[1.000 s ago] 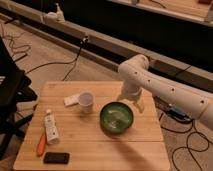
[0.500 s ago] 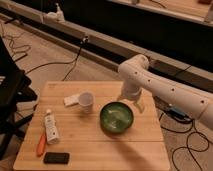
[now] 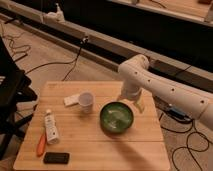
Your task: Place the ceramic cup in the ceramic bowl
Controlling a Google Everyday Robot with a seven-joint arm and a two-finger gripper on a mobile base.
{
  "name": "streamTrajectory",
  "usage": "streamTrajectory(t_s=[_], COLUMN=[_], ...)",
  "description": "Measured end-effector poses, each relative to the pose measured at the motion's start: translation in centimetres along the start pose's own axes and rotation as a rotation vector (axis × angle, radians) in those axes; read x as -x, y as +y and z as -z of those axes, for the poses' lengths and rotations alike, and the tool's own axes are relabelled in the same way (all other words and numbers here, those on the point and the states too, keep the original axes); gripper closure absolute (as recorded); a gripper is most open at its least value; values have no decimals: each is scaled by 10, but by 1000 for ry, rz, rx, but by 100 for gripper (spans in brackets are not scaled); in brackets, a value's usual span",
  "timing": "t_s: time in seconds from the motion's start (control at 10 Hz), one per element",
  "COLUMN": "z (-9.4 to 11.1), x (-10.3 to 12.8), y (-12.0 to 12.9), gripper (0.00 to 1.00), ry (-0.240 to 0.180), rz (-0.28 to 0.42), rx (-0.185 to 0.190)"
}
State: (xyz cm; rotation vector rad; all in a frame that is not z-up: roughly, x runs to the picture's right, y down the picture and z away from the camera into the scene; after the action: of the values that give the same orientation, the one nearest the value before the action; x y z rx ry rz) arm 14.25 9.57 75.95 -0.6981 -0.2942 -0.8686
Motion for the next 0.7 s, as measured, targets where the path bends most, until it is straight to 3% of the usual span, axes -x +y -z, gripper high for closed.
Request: streamTrajectory(t_s=[0.2, 0.3, 0.7], z=[0, 1, 10], x=[-1, -2, 7], y=[-1, -9, -70], gripper=[20, 20, 20], ry=[-7, -29, -143], rz=[-5, -16, 28], rx=[-5, -30, -184])
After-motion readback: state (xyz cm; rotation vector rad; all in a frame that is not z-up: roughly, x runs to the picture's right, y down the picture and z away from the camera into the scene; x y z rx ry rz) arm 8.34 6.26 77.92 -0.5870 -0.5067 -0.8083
